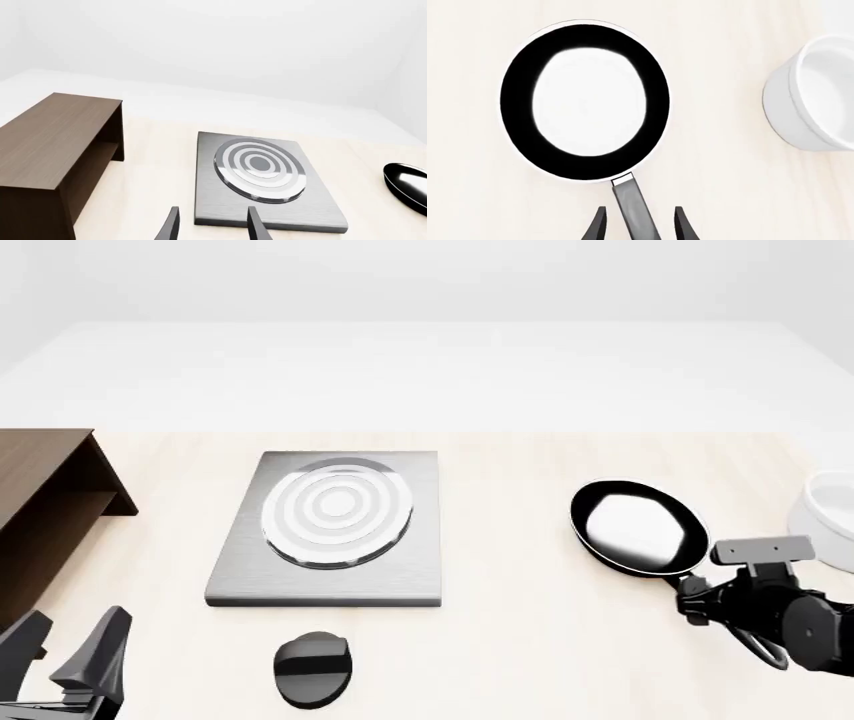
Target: Turn on the stove and put the frying pan on it.
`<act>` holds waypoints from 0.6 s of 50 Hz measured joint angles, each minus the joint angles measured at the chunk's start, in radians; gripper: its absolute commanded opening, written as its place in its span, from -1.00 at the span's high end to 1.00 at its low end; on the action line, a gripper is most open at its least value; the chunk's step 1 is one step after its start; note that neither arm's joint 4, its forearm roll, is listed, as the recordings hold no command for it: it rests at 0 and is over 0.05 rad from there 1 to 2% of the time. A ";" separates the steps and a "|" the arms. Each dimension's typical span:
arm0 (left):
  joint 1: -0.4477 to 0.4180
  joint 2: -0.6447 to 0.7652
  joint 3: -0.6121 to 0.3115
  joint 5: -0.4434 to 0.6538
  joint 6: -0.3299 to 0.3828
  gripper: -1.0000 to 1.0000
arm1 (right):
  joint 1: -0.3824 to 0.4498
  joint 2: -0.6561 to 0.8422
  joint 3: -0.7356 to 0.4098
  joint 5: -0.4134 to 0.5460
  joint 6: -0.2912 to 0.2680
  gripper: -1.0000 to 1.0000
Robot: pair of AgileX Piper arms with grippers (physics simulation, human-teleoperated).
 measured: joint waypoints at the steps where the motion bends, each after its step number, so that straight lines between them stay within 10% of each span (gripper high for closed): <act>1: 0.000 0.000 0.000 0.000 0.000 -1.00 | 0.001 0.004 0.000 -0.003 0.000 -1.00; 30: 0.000 0.000 0.000 0.000 0.001 -1.00 | 0.004 0.088 0.006 -0.063 -0.012 -1.00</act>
